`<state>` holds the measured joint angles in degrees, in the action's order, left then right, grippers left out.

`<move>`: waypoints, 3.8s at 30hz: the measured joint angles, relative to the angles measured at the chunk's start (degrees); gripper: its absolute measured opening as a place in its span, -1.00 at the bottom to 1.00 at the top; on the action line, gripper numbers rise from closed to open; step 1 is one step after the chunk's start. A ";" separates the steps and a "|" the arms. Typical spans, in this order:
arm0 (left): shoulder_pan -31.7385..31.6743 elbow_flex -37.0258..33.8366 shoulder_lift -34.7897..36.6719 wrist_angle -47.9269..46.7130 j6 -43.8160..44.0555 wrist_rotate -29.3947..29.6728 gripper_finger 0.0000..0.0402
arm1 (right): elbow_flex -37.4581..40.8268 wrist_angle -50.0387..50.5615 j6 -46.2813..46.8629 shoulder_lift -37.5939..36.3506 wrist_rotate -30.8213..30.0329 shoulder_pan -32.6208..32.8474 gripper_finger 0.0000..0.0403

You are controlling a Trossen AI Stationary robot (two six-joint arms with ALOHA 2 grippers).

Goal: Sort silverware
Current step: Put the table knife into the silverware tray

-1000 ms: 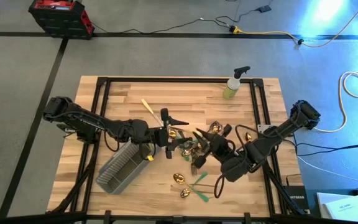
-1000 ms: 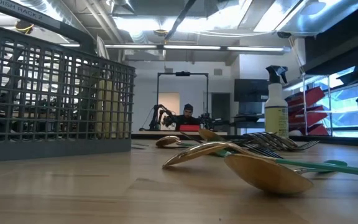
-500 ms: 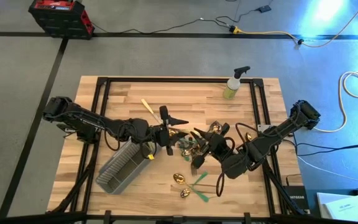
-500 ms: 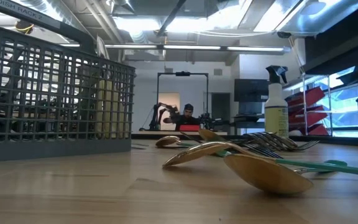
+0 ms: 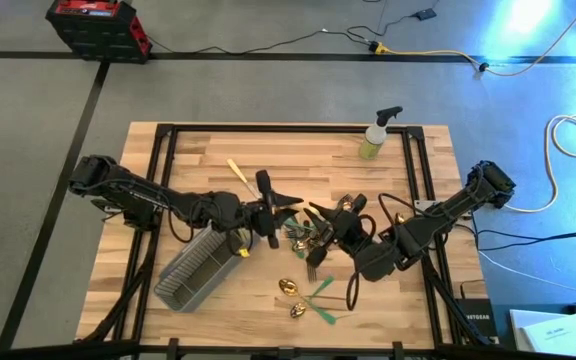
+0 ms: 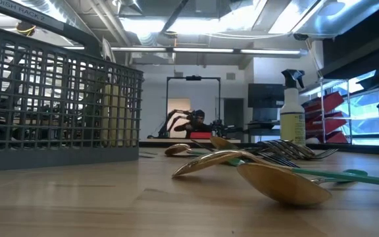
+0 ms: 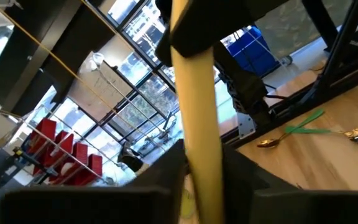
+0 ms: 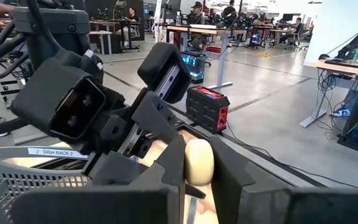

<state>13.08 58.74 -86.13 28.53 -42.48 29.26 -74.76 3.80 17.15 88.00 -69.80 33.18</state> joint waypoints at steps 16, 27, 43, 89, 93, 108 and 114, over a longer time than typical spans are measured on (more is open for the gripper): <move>-0.08 0.08 0.02 -0.58 -2.02 4.21 -0.87 | 0.04 2.25 -0.84 -0.01 0.75 0.23 -0.52; -0.13 0.09 0.04 -2.58 -12.81 9.18 -0.94 | 0.07 2.67 -8.39 -0.41 2.58 4.42 -0.11; 0.00 0.09 0.11 -8.08 -58.66 6.31 -0.94 | 1.52 16.00 14.47 -0.18 12.44 8.82 -0.10; 6.75 0.09 0.07 -16.10 -101.55 4.46 -0.95 | 39.82 -35.10 2.65 -0.25 63.29 -14.57 -0.45; 7.44 0.09 0.07 -16.01 -101.40 4.65 -0.95 | 44.50 -55.38 1.48 -0.24 58.86 -14.53 -0.45; 7.69 0.09 0.07 -15.89 -100.41 5.11 -0.95 | 36.64 -58.75 8.14 3.52 56.36 -15.89 -0.27; 7.64 0.07 0.11 -15.88 -100.44 5.31 -0.95 | 36.25 -59.07 8.27 4.05 55.93 -17.50 -0.04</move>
<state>20.73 58.81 -86.02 12.66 -142.91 34.57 -38.51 -55.27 25.42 92.05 -13.87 15.67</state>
